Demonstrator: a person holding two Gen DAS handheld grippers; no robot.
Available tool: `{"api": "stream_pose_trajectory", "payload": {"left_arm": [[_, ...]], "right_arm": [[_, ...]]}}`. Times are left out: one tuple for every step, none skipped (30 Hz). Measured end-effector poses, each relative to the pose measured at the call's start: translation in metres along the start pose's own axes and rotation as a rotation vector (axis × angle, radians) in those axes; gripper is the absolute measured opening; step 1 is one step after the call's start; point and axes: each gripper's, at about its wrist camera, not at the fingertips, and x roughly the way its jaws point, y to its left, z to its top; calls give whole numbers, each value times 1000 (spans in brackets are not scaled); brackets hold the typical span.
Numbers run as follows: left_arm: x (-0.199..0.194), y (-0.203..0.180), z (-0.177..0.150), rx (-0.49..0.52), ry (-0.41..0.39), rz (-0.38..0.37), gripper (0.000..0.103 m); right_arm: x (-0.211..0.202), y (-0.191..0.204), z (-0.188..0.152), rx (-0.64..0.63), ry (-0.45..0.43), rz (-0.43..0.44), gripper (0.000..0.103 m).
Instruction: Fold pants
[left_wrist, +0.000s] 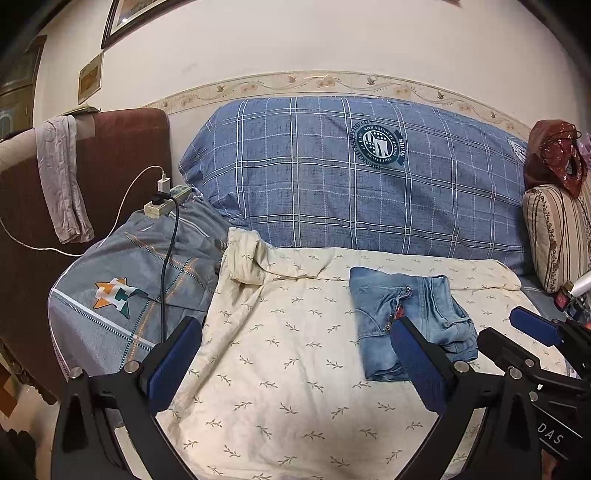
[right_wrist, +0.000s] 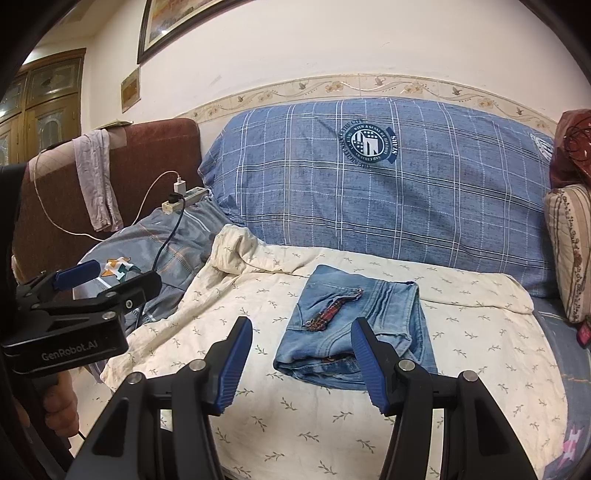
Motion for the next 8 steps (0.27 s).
{"api": "stream_pose_trajectory", "payload": {"left_arm": [[1, 1, 1, 0, -1, -3, 102], [2, 1, 2, -1, -2, -5, 102], [3, 2, 3, -3, -4, -9, 102], [4, 2, 4, -3, -7, -16, 102], [6, 2, 7, -3, -14, -31, 102], [7, 2, 8, -2, -19, -43, 102], [11, 0, 10, 5, -21, -55, 102], [14, -1, 12, 10, -19, -55, 102]], "right_arm": [[1, 1, 1, -2, 0, 1, 60], [3, 2, 3, -4, 0, 3, 60], [5, 2, 4, -3, -1, 6, 60], [8, 2, 6, 1, 0, 11, 60], [11, 1, 8, 7, 1, 17, 60], [14, 1, 10, 15, 3, 24, 60], [18, 0, 11, 21, 5, 28, 60], [21, -1, 12, 24, 7, 30, 60]]}}
